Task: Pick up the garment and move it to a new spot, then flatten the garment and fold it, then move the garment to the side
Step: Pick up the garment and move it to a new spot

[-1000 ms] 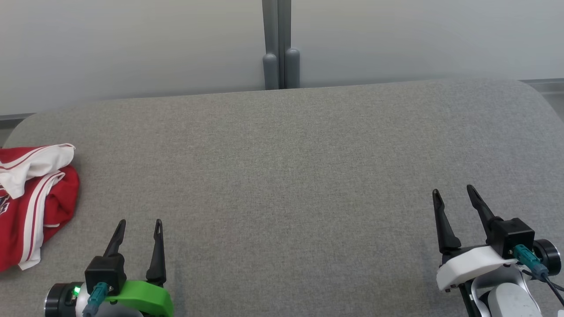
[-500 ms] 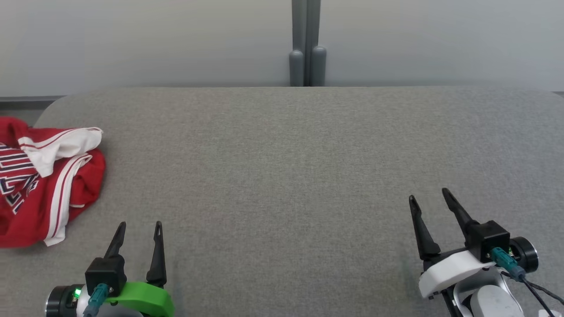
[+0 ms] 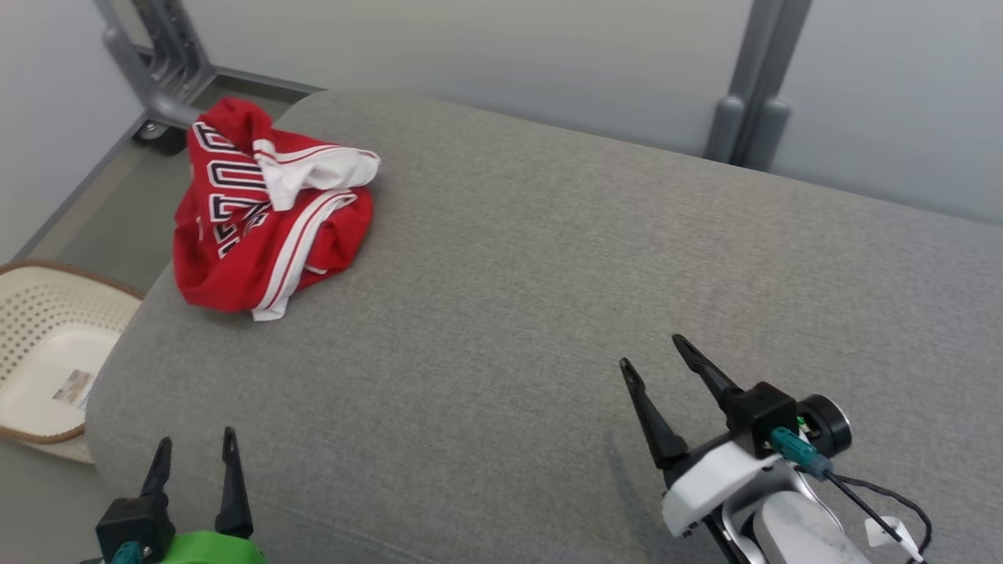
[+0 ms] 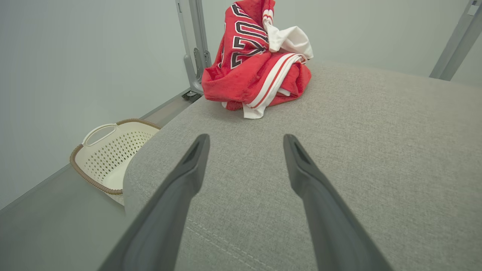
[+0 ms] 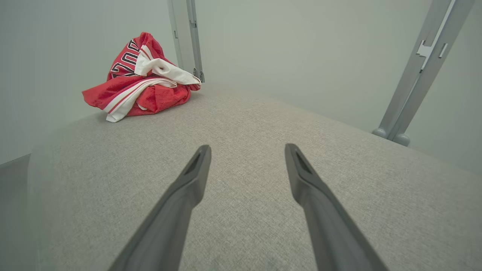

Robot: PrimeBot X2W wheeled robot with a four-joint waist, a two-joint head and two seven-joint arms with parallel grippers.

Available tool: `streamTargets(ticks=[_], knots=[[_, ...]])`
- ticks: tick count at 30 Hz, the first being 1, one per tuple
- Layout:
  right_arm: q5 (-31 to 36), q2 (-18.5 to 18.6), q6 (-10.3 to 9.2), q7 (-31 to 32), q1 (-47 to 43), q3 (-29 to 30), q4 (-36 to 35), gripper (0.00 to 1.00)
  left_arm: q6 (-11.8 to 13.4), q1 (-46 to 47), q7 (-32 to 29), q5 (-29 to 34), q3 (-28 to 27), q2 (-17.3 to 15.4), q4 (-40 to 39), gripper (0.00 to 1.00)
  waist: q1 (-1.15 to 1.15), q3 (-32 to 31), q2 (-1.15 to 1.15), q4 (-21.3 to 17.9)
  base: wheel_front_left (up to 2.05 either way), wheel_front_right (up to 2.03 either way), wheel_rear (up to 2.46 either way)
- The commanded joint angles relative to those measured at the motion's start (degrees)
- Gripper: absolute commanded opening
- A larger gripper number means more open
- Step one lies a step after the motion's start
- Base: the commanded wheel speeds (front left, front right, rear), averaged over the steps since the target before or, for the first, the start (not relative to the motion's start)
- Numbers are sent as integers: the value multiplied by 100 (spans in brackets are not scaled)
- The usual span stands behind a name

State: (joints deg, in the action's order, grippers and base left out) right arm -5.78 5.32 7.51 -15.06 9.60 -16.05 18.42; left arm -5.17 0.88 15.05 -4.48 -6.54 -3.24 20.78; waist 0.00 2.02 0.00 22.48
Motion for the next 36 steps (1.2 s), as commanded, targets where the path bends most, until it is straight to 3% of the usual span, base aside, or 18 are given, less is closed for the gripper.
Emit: streamTargets(ticks=[1,9,17,21,29,36], knots=[[-31,4,-5,-19,172,-123,60,100,35,-128,18,-74,-79,2,-52,100,0,216,0,876,0,0,0],[-342,57,-5,-19,581,-728,423,100,108,-476,18,-237,-316,34,-184,100,0,271,0,905,0,0,0],[-303,179,-5,-19,130,-305,348,100,-41,-158,18,-308,-45,31,198,100,0,136,0,766,0,0,0],[-200,217,-5,-19,25,-177,269,100,-148,255,17,-584,-93,23,443,100,0,290,0,443,0,0,0],[-119,386,-5,-19,138,-71,192,100,-231,1595,10,-702,-47,-590,1098,100,0,682,0,-124,0,0,0],[-28,488,-5,-19,295,86,98,100,-236,2957,8,-1180,473,-1457,1809,100,0,1128,0,-562,0,0,0]])
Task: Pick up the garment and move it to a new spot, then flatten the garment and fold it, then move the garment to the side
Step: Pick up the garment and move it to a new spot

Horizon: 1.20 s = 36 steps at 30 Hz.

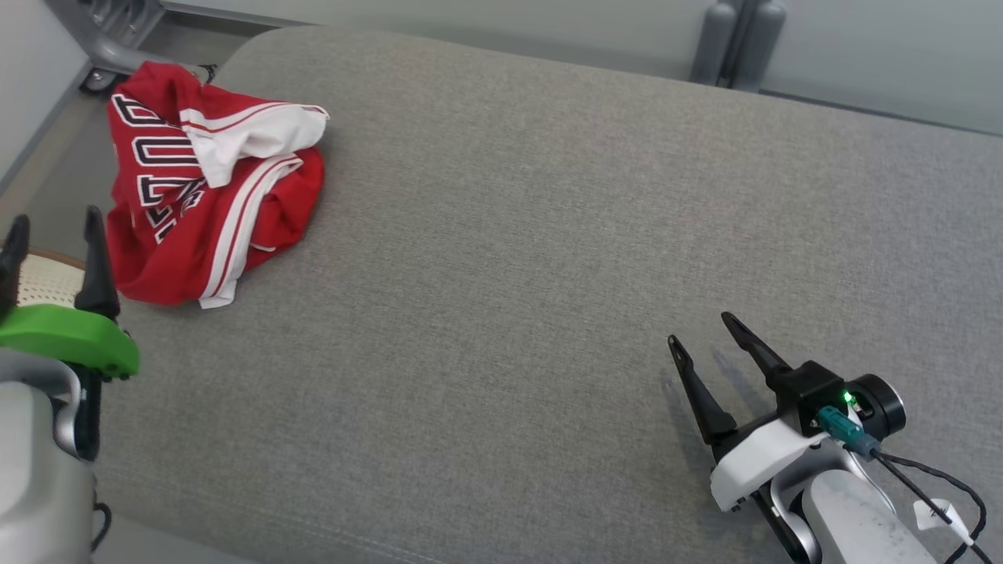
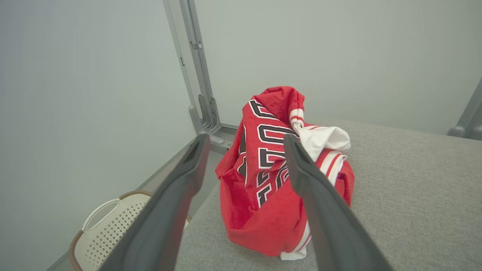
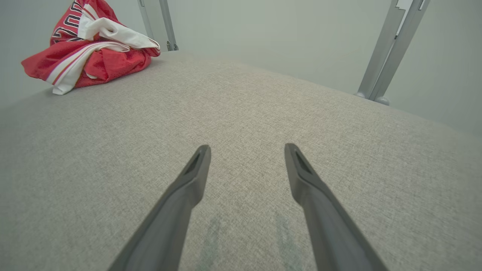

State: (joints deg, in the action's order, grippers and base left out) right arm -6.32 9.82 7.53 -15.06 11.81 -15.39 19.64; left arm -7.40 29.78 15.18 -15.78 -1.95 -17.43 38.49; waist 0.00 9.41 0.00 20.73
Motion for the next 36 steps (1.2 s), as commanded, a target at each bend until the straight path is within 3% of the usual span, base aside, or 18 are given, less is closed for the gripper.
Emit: streamTargets(ticks=[1,5,14,18,24,29,30,32,36], knots=[[39,49,-8,-19,94,44,-33,100,-13,243,-6,-161,113,-139,157,100,0,452,0,-444,0,0,0],[84,57,-8,-19,182,116,-109,100,-14,824,-144,-584,388,-573,631,100,0,716,0,-672,0,0,0],[189,140,-8,-19,307,304,-251,100,-15,1576,-782,-1873,1000,-1290,1132,100,0,1270,0,-1046,0,0,0],[217,189,-8,-19,359,386,-328,100,-15,1788,-1023,-2151,1082,-1542,1352,100,0,1475,0,-1108,0,0,0],[240,257,-8,-10,440,411,-393,100,-15,2011,-1197,-2540,1090,-1729,1656,100,0,1781,0,-1184,0,0,0],[236,280,-9,-3,552,372,-401,100,-16,2012,-1273,-2937,1166,-1656,1709,100,0,1927,0,-1251,0,0,0],[229,278,-9,-3,558,372,-406,100,-16,1981,-1267,-3011,1218,-1648,1671,89,0,1938,0,-1261,0,0,0],[208,284,-10,-1,558,391,-411,100,-16,1942,-1218,-3153,1279,-1663,1652,0,0,1956,0,-1270,0,0,0],[192,277,-11,2,553,414,-392,100,-16,1890,-1187,-3268,1469,-1709,1630,0,0,1943,0,-1272,0,0,0]])
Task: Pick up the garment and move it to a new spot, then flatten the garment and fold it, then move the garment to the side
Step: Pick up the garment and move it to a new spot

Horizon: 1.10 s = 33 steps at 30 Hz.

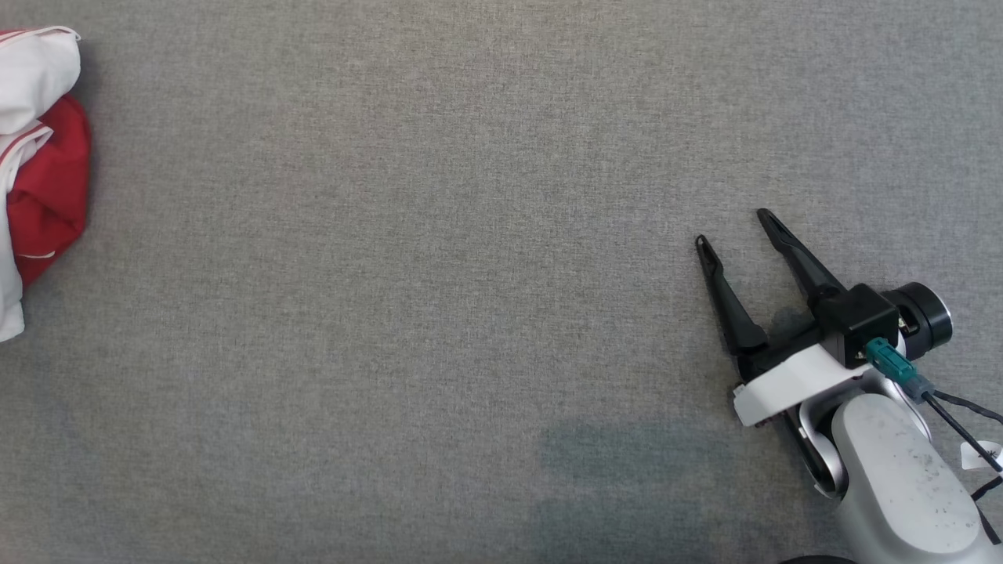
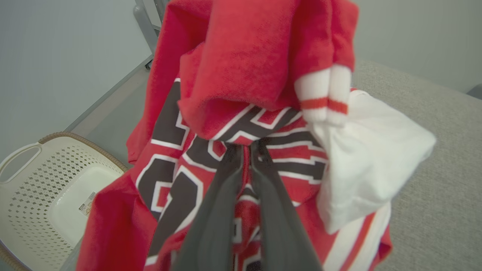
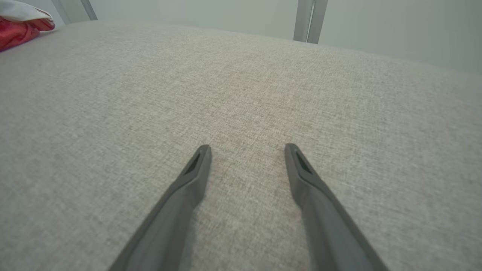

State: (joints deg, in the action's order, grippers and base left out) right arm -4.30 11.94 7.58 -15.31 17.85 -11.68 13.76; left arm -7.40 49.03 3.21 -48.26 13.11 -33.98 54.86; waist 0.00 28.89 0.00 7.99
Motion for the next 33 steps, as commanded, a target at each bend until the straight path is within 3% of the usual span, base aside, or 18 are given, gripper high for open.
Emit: streamTargets(ticks=[1,10,14,23,33], knots=[[-15,51,-16,27,-54,53,206,100,-16,-46,33,-27,46,-68,-14,0,0,-29,0,2,0,0,0],[-146,-233,-12,20,-148,39,210,100,-16,392,780,185,744,-367,-382,0,0,-554,0,-26,0,0,0],[-225,-382,-12,16,-188,53,227,100,-16,559,959,391,1230,-244,-785,0,0,-872,0,-85,0,0,0],[-419,-677,-12,14,-482,65,315,100,-16,305,1183,561,2078,668,-1640,0,0,-1360,0,-503,0,0,0],[-480,-808,-12,14,-727,179,318,100,-13,-425,1200,914,1945,2180,-2597,0,0,-1526,0,-1288,0,0,0]])
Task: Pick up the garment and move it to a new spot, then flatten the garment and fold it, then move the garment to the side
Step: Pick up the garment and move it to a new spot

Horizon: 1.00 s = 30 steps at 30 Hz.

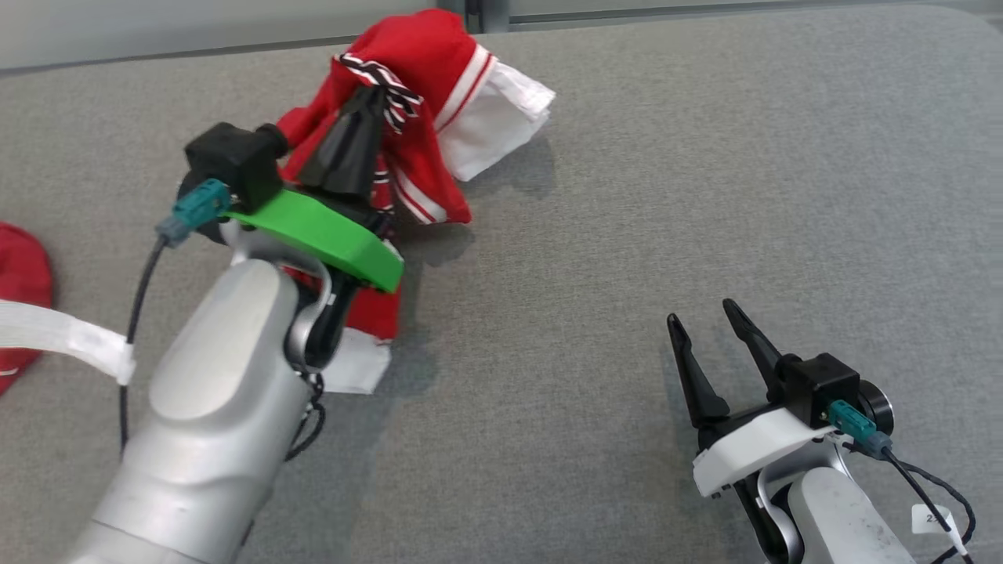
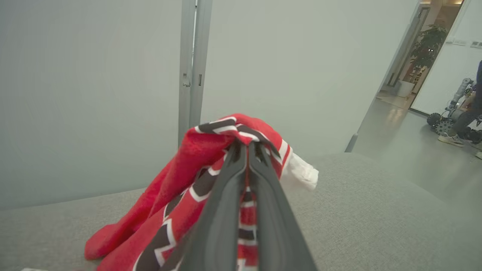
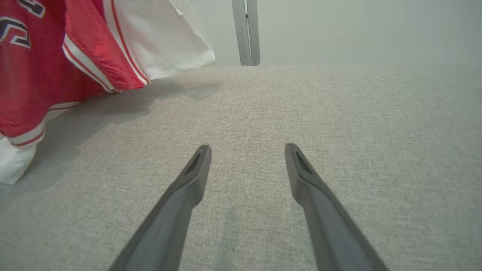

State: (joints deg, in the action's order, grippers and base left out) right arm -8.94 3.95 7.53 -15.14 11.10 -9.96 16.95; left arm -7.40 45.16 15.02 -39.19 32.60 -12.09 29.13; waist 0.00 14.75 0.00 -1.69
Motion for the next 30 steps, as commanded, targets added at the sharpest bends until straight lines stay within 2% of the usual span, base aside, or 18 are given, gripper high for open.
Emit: streamTargets(ticks=[1,3,7,9,10,11,12,13,19,30], knots=[[-26,-15,-8,-3,-59,6,4,100,-13,-86,19,10,-10,113,-70,0,0,-117,0,-414,0,0,0],[-41,-29,-8,-3,-84,24,3,100,-14,-186,18,19,39,320,-66,0,0,-135,0,-575,0,0,0],[-57,-55,-8,-3,-133,21,-24,100,-14,-330,20,-70,263,535,25,0,0,-141,0,-869,0,0,0],[-67,-54,-8,-3,-143,44,-28,100,-15,-366,19,-44,316,556,51,0,0,-142,0,-918,0,0,0],[-84,-68,-8,-3,-149,39,-29,100,-15,-459,14,202,368,480,248,7,0,-149,0,-1002,0,0,0],[-84,-68,-8,-3,-149,39,-29,100,-15,-459,14,202,368,480,248,7,0,-149,0,-1002,0,0,0],[-90,-76,-8,-3,-141,20,-23,100,-15,-546,12,214,296,476,336,96,0,-155,0,-1036,0,0,0],[-93,-81,-8,-3,-136,27,-34,100,-15,-612,12,236,210,475,427,100,0,-161,0,-1052,0,0,0],[-93,-91,-8,-3,-189,167,-118,100,-11,-1121,12,626,-334,327,542,100,0,-253,0,-879,0,0,0],[-68,-96,-8,-3,-238,107,-194,100,142,-2567,12,1688,-1963,369,-453,100,0,-597,0,-247,0,0,0]])
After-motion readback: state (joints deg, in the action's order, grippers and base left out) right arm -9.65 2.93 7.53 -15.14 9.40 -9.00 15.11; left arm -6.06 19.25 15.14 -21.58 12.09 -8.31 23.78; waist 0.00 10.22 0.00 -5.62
